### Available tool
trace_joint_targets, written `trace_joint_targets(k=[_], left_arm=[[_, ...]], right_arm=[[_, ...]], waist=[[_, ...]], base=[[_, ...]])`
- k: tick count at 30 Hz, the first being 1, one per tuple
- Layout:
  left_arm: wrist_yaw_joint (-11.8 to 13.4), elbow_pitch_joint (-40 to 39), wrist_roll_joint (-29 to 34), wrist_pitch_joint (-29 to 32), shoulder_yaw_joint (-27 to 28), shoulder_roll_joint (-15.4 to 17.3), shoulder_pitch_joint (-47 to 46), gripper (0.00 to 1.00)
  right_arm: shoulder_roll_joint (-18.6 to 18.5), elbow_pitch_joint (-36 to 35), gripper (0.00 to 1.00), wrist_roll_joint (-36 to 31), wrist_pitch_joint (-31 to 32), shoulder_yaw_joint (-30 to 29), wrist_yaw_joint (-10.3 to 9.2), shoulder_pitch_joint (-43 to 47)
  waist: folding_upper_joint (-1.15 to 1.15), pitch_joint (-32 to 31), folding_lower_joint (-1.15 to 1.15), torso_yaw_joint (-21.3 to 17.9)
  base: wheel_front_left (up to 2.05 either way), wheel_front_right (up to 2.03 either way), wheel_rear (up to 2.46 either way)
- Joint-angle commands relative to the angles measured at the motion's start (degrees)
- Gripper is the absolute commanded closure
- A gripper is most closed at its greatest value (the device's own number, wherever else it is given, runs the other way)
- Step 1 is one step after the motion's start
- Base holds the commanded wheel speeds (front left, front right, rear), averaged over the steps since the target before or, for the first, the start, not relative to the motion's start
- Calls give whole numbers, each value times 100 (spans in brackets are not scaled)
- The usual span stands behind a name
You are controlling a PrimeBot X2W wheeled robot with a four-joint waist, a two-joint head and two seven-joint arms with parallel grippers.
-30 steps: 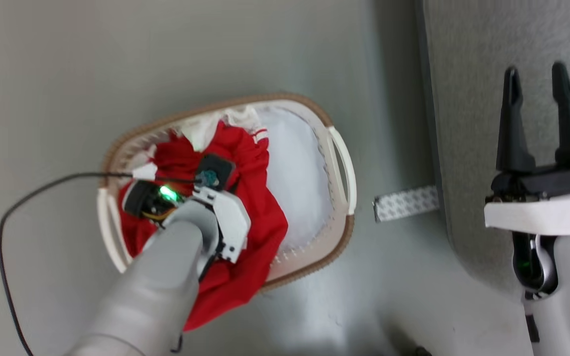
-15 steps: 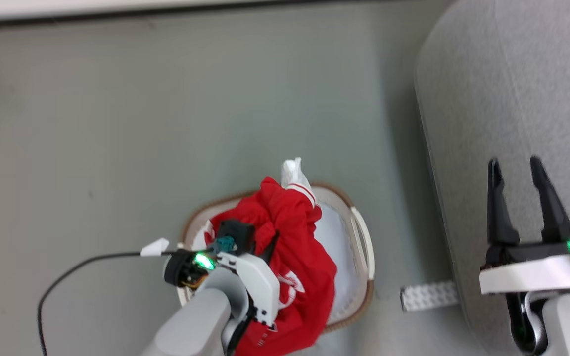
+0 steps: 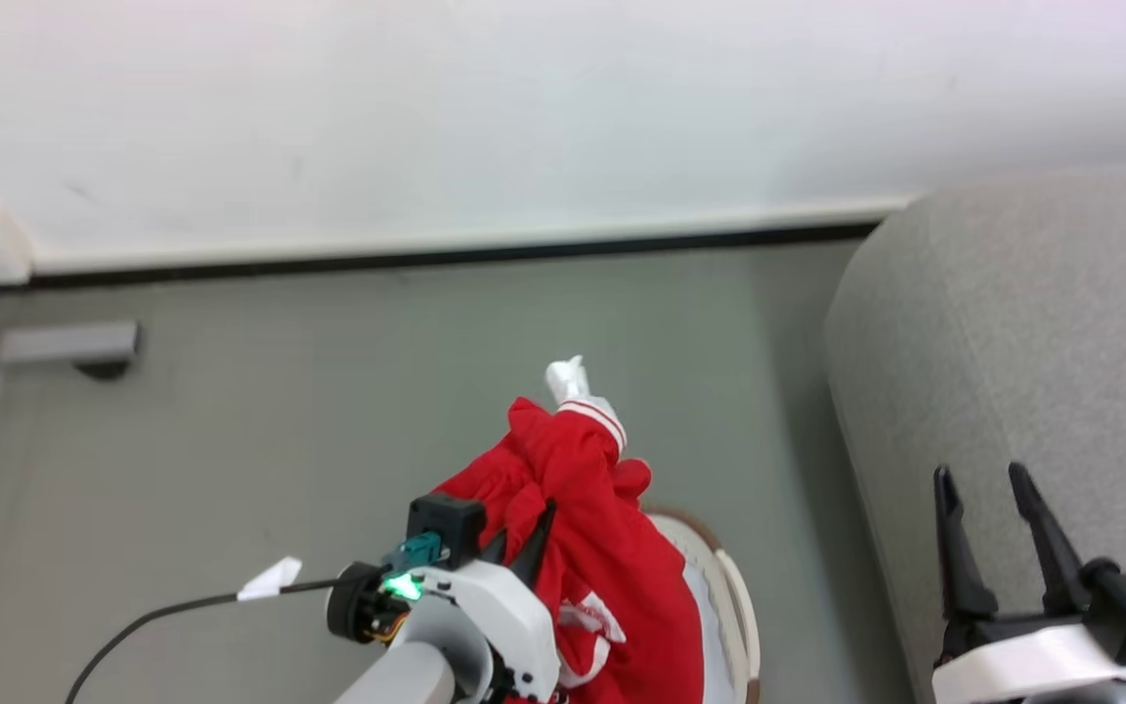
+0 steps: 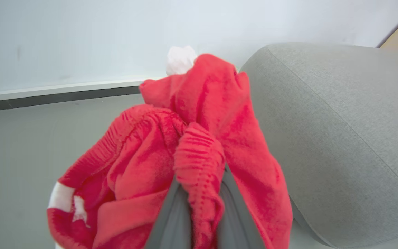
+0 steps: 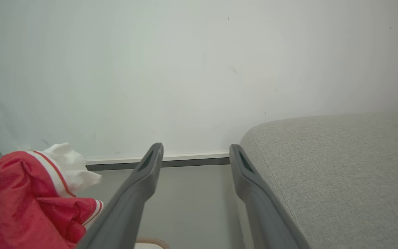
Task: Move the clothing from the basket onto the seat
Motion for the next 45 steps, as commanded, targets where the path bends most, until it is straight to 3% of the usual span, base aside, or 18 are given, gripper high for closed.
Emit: trace_joint_targets(k=[1,9,25,29,38,45], left_arm=[[36,-147,-95,38,21,71,149,100],[424,-1228,-225,346,183,466,661,100],[759,-2074,-276,690,297,814,827,100],[778,-2194,-234,754,276,837,724,100],[810,-2308,-153,864,156,762,502,100],[741,-2192,-74,919,-19,622,321,100]], right_arm=[[-13,36,0,-3,4,7,-12,140],[-12,199,0,-94,3,130,-12,495],[-90,166,0,-124,4,739,-12,439],[-232,60,0,-235,4,1308,-12,251],[-573,260,0,-215,73,3226,-12,-756],[-456,834,0,-171,258,4118,-12,-1452]], waist=[[0,-385,2,20],[0,-1004,2,-15],[0,-1187,2,-162],[0,-1148,2,-186],[0,-1046,2,-254],[0,-1051,2,-258]], base=[[0,0,0],[0,0,0],[0,0,0],[0,0,0],[0,0,0],[0,0,0]])
